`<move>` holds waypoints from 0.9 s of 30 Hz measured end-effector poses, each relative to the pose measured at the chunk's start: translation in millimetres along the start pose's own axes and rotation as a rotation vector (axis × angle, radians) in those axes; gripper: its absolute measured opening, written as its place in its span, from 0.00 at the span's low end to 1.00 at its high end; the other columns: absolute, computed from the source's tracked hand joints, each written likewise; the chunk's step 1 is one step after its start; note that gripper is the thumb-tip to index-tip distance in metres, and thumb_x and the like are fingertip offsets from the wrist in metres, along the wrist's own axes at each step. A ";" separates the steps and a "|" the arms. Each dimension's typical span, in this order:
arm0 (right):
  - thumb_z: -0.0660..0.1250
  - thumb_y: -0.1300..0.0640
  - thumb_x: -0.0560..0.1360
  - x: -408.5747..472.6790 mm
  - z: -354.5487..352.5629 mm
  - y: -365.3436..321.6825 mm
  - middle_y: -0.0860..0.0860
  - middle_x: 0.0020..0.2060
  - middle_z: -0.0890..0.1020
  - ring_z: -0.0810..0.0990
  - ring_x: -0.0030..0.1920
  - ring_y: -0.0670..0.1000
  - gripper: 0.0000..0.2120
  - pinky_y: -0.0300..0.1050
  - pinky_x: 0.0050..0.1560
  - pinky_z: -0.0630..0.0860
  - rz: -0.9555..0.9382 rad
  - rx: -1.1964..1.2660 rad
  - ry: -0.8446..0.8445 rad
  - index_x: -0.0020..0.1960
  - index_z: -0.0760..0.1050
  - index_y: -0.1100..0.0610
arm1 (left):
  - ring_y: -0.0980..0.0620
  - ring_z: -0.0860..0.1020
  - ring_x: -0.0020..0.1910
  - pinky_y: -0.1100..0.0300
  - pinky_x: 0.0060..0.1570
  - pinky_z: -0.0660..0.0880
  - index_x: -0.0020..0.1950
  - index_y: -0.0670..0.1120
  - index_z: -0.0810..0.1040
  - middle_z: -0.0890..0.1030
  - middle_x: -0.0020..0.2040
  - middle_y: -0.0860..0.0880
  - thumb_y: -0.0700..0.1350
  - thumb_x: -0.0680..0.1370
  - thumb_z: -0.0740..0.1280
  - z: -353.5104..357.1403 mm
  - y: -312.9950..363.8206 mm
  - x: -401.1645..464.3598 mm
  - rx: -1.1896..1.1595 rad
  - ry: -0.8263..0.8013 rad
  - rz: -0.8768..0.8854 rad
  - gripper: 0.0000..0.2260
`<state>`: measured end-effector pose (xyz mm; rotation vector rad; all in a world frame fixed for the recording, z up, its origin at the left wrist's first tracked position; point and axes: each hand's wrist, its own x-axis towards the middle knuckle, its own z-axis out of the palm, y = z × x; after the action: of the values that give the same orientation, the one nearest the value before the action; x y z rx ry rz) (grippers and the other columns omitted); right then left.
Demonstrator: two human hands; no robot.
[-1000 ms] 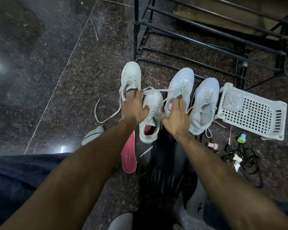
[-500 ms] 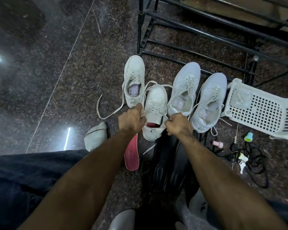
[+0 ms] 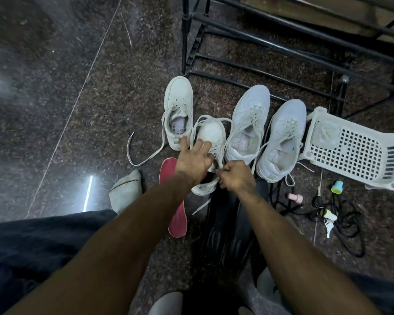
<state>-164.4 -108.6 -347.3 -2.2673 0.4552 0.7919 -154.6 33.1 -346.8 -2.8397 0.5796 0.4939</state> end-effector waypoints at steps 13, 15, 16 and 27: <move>0.72 0.46 0.72 -17.2 1.7 -5.3 0.52 0.37 0.84 0.82 0.43 0.56 0.12 0.47 0.45 0.77 -0.059 -0.110 0.171 0.40 0.76 0.53 | 0.44 0.79 0.47 0.54 0.45 0.74 0.48 0.44 0.82 0.82 0.48 0.47 0.47 0.75 0.66 6.1 -40.2 13.2 -0.664 0.084 -0.007 0.09; 0.69 0.51 0.74 -29.8 1.2 -11.9 0.54 0.42 0.83 0.81 0.47 0.59 0.06 0.49 0.49 0.76 -0.127 -0.200 0.234 0.45 0.76 0.53 | 0.44 0.79 0.46 0.54 0.45 0.75 0.44 0.45 0.82 0.83 0.44 0.47 0.48 0.74 0.67 5.0 -40.6 19.0 -0.698 0.033 -0.052 0.08; 0.67 0.52 0.75 -35.9 3.0 -16.0 0.55 0.44 0.83 0.80 0.49 0.59 0.04 0.50 0.51 0.76 -0.165 -0.223 0.235 0.47 0.76 0.53 | 0.45 0.79 0.45 0.53 0.44 0.76 0.42 0.46 0.82 0.83 0.43 0.47 0.49 0.73 0.67 4.7 -40.4 21.4 -0.701 0.011 -0.069 0.08; 0.62 0.54 0.76 -30.5 16.2 -56.3 0.56 0.59 0.80 0.77 0.60 0.59 0.15 0.49 0.53 0.73 -0.006 -0.366 -0.132 0.62 0.75 0.56 | 0.47 0.80 0.39 0.51 0.41 0.79 0.37 0.43 0.81 0.83 0.36 0.47 0.46 0.69 0.67 4.3 -34.6 21.6 -0.827 -0.059 -0.192 0.07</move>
<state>-165.2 -54.5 -309.4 -2.5249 0.2565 1.0870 -122.9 58.0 -354.1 -3.5676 0.0729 0.9562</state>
